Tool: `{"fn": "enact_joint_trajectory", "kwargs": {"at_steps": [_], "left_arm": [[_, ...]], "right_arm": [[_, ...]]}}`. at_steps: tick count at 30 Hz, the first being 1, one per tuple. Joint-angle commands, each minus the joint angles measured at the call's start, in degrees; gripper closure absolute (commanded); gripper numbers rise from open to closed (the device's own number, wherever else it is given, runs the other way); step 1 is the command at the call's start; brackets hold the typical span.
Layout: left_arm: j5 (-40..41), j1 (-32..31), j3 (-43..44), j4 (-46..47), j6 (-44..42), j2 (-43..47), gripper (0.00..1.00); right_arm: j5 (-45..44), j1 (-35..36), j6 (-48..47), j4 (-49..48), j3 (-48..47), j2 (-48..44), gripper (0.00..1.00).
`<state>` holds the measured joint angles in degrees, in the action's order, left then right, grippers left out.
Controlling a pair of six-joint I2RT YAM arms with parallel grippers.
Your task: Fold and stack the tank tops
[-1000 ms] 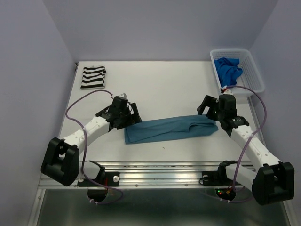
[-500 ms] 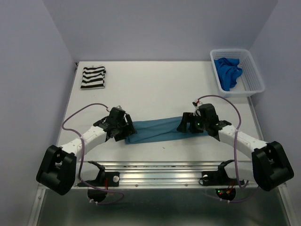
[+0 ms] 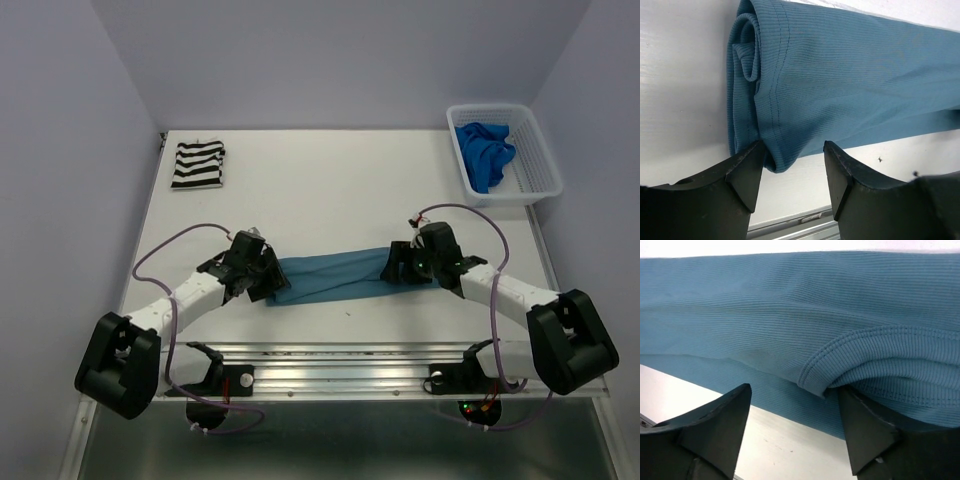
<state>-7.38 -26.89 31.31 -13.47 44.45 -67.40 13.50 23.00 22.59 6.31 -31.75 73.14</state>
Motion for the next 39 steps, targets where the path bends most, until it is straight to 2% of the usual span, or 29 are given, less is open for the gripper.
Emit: {"fn": "enact_joint_trajectory", "kwargs": {"at_steps": [1, 3, 6, 8, 9, 10, 11, 14, 20, 23, 30, 37, 39], "left_arm": [[-0.71, 0.09, -0.9, -0.24, -0.15, 0.69, 0.41], [-1.32, 0.09, -0.9, -0.06, -0.32, -0.45, 0.47], [-2.37, -0.17, -1.69, 1.51, -0.41, -1.25, 0.65], [-3.25, -0.35, -2.04, 2.31, -0.85, -1.86, 0.74], [-3.35, -0.35, -2.04, 2.49, -0.85, -2.21, 0.82], [-3.43, -0.35, -1.78, 2.23, -1.29, -2.47, 1.0], [-2.65, -0.35, -1.43, 1.62, -1.29, -2.91, 1.0], [-1.07, -0.35, -0.11, -0.23, -0.86, -0.91, 1.0], [2.62, -0.35, 4.89, -4.61, -2.43, 4.81, 1.0], [5.61, -0.18, 7.8, -8.23, -3.58, 4.29, 1.0], [5.79, -0.09, 7.98, -11.22, -3.75, 1.04, 1.0], [6.24, 0.26, 4.9, -11.93, -2.61, 0.78, 1.0], [6.76, 0.26, 4.73, -12.19, -1.47, -0.45, 1.0]], "right_arm": [[0.91, 0.37, -0.27, -5.24, 1.34, 1.56, 0.27], [1.27, 0.37, 0.26, -5.69, 1.34, 2.0, 0.35], [0.57, 0.37, 0.0, -5.69, 1.42, 2.44, 0.43], [0.48, 0.37, 0.26, -5.69, 1.42, 2.62, 0.58], [0.39, 0.37, 0.35, -5.69, 1.42, 2.62, 0.65], [0.3, 0.37, 0.52, -5.69, 1.16, 2.53, 0.7], [0.39, 0.37, 0.87, -5.6, 0.9, 2.27, 0.78], [0.39, 0.37, 1.14, -2.81, -0.76, 1.48, 0.86], [0.65, 0.37, 2.45, 6.41, -6.21, -0.19, 0.9], [2.32, 0.37, 3.25, 9.86, -7.36, -1.51, 0.9], [6.62, 0.37, 5.18, 18.73, -6.75, -2.39, 0.92], [6.63, 0.9, 6.06, 18.66, -2.09, -1.52, 0.91], [7.15, 0.9, 6.33, 15.94, -0.43, -0.73, 0.85]]}}
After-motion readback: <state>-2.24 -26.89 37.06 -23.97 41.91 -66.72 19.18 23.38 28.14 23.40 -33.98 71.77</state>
